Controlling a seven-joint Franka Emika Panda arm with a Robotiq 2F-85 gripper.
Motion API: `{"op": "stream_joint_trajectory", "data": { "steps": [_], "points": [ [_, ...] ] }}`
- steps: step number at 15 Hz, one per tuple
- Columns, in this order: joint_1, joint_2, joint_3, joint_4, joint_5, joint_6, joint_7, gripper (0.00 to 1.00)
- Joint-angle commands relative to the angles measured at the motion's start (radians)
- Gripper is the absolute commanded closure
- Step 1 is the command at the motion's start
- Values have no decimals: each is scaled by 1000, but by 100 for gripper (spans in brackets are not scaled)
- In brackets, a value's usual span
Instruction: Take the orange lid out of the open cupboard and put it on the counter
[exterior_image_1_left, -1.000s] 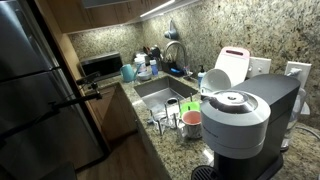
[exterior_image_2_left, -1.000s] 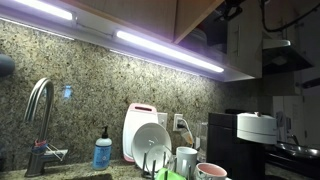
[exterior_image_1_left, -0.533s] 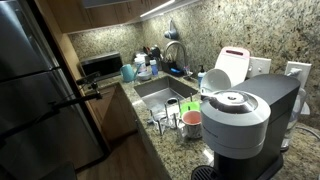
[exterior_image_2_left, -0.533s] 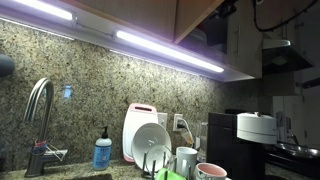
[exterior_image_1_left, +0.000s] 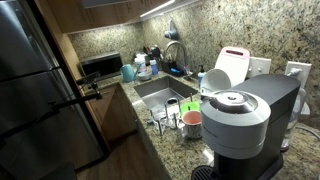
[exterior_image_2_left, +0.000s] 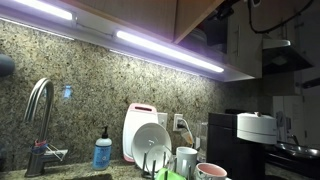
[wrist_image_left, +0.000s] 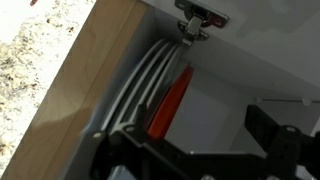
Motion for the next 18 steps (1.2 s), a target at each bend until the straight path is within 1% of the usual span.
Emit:
{"op": "stream_joint_trajectory", "data": {
  "steps": [1,2,7,8,13,18],
  "points": [
    [15,29,-21,33,12,35,-17,0],
    [0,5,-8,2,0,6,0,0],
    [-1,8,-8,0,0,7,0,0],
    [-12,11,-7,-6,-28,10,18,0],
    [-21,38,-7,14,-70,22,31,0],
    [-42,62,-10,37,-151,17,74,0]
  ]
}}
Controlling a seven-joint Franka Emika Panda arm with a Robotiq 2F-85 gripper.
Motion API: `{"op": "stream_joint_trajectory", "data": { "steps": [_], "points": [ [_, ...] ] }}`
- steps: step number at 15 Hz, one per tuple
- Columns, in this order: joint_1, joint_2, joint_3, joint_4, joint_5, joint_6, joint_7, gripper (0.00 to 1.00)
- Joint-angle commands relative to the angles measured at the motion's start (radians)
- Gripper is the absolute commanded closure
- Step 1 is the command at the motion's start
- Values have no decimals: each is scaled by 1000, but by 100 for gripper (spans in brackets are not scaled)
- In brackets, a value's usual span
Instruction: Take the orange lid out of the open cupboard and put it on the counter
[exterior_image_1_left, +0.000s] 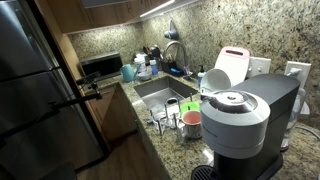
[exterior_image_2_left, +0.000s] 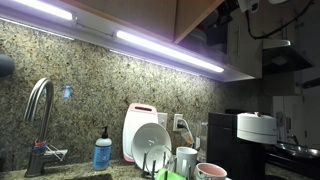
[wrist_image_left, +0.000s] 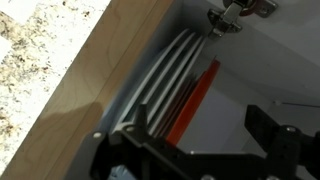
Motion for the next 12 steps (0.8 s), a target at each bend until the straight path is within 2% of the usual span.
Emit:
{"op": "stream_joint_trajectory", "data": {
  "steps": [1,12],
  "points": [
    [-16,30,-2,40,-58,8,56,0],
    [-19,59,-5,120,-81,-24,156,0]
  ]
}}
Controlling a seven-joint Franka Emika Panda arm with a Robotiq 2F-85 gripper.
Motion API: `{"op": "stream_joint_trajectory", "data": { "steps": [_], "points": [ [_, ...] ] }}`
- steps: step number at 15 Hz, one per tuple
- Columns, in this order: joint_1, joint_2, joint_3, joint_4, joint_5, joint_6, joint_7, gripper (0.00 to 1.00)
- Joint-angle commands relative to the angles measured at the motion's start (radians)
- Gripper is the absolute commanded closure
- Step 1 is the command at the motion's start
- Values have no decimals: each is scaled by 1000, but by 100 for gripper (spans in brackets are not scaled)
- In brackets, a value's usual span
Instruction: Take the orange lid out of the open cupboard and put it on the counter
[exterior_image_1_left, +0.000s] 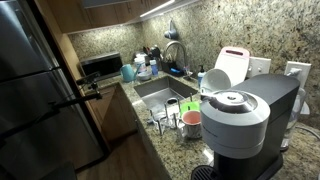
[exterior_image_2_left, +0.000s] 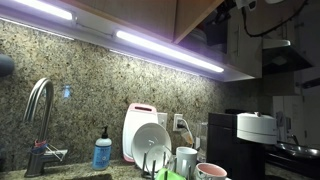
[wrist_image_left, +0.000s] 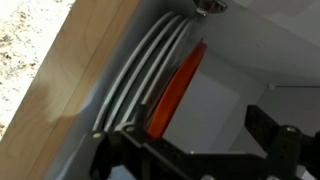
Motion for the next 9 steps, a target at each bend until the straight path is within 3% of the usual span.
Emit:
{"op": "stream_joint_trajectory", "data": {
  "steps": [1,9],
  "points": [
    [-5,30,-7,49,-35,-21,68,0],
    [1,58,-15,68,-49,-17,104,0]
  ]
}}
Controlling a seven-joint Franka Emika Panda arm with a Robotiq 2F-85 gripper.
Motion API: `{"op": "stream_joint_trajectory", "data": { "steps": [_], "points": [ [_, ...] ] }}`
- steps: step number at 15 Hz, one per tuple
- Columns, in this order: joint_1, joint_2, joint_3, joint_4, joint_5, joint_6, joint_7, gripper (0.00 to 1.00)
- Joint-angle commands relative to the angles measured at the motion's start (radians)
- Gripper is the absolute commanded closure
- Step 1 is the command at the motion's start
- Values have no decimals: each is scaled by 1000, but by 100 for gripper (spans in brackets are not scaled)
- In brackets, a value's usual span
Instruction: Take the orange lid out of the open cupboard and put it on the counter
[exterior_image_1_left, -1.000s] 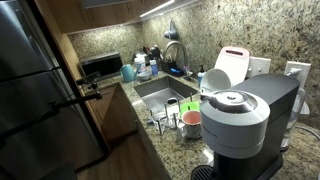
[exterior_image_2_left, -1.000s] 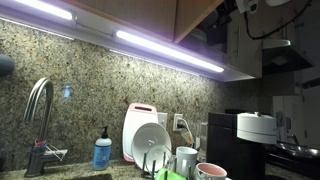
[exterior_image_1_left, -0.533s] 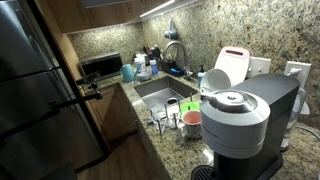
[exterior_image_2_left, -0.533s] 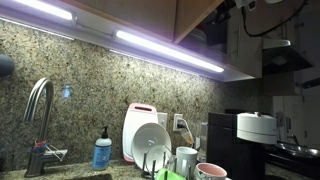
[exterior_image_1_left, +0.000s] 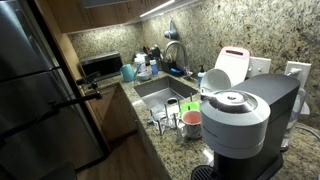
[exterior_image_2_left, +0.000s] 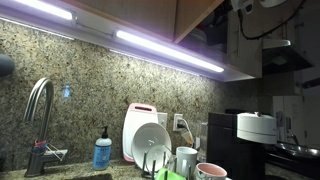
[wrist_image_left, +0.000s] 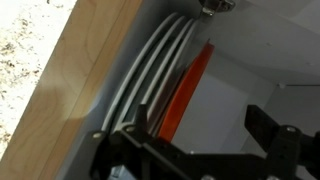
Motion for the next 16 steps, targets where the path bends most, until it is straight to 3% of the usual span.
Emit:
{"op": "stream_joint_trajectory", "data": {
  "steps": [1,10,11,16],
  "points": [
    [2,21,-14,43,-38,-17,54,0],
    [3,-17,-43,40,-159,-74,120,0],
    [0,-4,-34,25,-127,-28,74,0],
    [1,-6,-36,28,-137,-34,81,0]
  ]
}}
